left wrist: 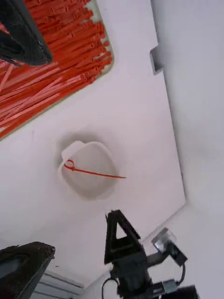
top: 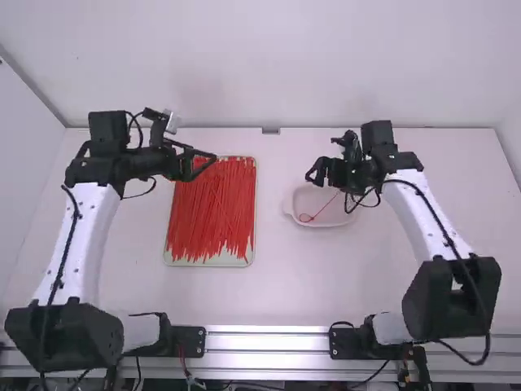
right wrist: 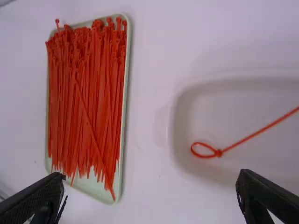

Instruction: Fasten the cable tie

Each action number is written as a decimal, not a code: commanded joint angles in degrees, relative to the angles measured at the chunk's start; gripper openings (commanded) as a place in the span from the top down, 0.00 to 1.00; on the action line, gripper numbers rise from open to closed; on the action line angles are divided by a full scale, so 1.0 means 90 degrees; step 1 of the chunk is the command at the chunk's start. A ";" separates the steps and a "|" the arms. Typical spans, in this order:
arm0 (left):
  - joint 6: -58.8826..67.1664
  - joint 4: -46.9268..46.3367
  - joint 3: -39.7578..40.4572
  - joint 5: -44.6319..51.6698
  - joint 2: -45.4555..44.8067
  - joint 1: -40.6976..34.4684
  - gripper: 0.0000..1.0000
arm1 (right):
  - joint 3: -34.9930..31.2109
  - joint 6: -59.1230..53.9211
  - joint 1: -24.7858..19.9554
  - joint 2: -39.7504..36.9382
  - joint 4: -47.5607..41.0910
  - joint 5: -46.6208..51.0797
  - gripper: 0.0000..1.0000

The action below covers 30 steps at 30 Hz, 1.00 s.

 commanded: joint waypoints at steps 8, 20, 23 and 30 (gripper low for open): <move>-0.0027 -0.0126 -0.0005 -0.0391 -0.0389 0.0036 0.01 | 0.0168 -0.0058 0.0114 -0.1326 -0.0799 0.1207 0.02; -0.0686 0.0540 -0.0664 -0.1050 -0.1043 -0.0623 0.11 | -0.0491 -0.0732 -0.0603 -0.2121 -0.0230 0.1958 0.12; -0.0958 0.0839 -0.0963 -0.1349 -0.1342 -0.0880 0.16 | -0.0789 -0.1030 -0.0735 -0.2419 0.0068 0.2256 0.17; -0.0958 0.1687 -0.1810 -0.2197 -0.2189 -0.0880 0.29 | -0.1631 -0.1337 -0.0735 -0.3260 0.0909 0.3073 0.30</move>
